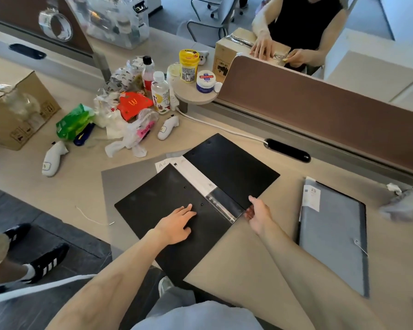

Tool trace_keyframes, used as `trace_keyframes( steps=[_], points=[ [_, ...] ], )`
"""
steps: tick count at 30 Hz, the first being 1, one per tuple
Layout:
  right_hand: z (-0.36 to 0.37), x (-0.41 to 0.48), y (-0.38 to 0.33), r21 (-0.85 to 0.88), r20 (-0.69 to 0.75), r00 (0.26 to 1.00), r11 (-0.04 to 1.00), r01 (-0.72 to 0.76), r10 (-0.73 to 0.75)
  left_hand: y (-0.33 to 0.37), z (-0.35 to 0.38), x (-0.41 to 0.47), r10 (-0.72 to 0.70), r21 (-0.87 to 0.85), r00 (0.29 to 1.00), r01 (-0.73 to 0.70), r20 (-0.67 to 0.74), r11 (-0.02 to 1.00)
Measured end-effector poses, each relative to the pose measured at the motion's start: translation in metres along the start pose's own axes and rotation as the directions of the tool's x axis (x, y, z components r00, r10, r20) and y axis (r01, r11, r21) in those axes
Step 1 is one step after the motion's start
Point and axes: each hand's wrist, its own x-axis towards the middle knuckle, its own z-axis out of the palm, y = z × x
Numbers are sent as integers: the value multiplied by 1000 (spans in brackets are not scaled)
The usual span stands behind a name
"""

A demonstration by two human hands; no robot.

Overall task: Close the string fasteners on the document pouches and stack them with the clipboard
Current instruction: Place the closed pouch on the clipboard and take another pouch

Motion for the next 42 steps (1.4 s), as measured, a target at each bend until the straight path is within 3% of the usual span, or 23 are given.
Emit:
trace_keyframes(
  steps=[4, 8, 16, 18, 20, 23, 25, 29, 33, 38, 40, 42],
  points=[
    [-9, -6, -2, 24, 127, 989, 997, 73, -76, 13, 3, -11, -41, -57, 988, 33, -147, 998],
    [-18, -20, -9, 96, 141, 980, 987, 128, -141, 32, -2, -21, -78, -93, 951, 52, -299, 994],
    [-42, -51, -23, 324, 266, 953, 945, 50, -142, 89, -23, -34, -348, -518, 775, 31, -527, 855],
    [-51, -58, -27, 319, 337, 927, 946, 56, -168, 109, -30, -34, -421, -641, 711, -55, -564, 765],
    [-61, -66, -29, 314, 420, 886, 947, 60, -196, 132, -41, -36, -519, -791, 662, -190, -540, 581],
    [-76, -74, -28, 270, 557, 794, 957, 106, -245, 161, -56, -38, -610, -909, 683, -378, -402, 176],
    [-87, -75, -28, 226, 602, 748, 958, 174, -278, 171, -59, -39, -602, -898, 696, -431, -391, 85],
    [-104, -70, -26, 102, 628, 731, 959, 265, -268, 187, -66, -37, -640, -895, 651, -424, -408, 139],
    [-114, -66, -27, 21, 632, 742, 962, 274, -225, 199, -74, -27, -724, -896, 543, -365, -425, 252],
    [-123, -56, -33, -159, 408, 868, 914, 374, -284, 192, -85, -22, -723, -906, 576, -390, -382, 168],
    [-129, -45, -37, -150, 328, 893, 916, 371, -308, 182, -84, -20, -707, -912, 619, -400, -343, 92],
    [-132, -34, -41, -42, 343, 898, 950, 309, -276, 171, -84, -17, -656, -915, 677, -401, -334, 52]
  ],
)
